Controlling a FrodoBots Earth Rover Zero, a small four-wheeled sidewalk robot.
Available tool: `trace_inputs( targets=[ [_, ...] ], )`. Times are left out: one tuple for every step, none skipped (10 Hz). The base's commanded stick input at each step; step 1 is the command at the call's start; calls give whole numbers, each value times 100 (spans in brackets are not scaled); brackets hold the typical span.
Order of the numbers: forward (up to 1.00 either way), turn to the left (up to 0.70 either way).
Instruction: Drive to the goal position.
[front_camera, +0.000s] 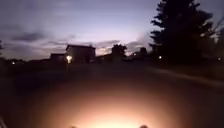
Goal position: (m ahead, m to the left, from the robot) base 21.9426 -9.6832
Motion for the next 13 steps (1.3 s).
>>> trace_inputs(
  targets=[
    [70, -35],
    [70, -35],
    [70, -35],
    [70, -35],
    [70, -35],
    [70, -35],
    [70, -35],
    [70, -35],
    [70, -35],
    [70, -35],
    [70, 0],
    [70, 0],
    [70, 0]
  ],
)
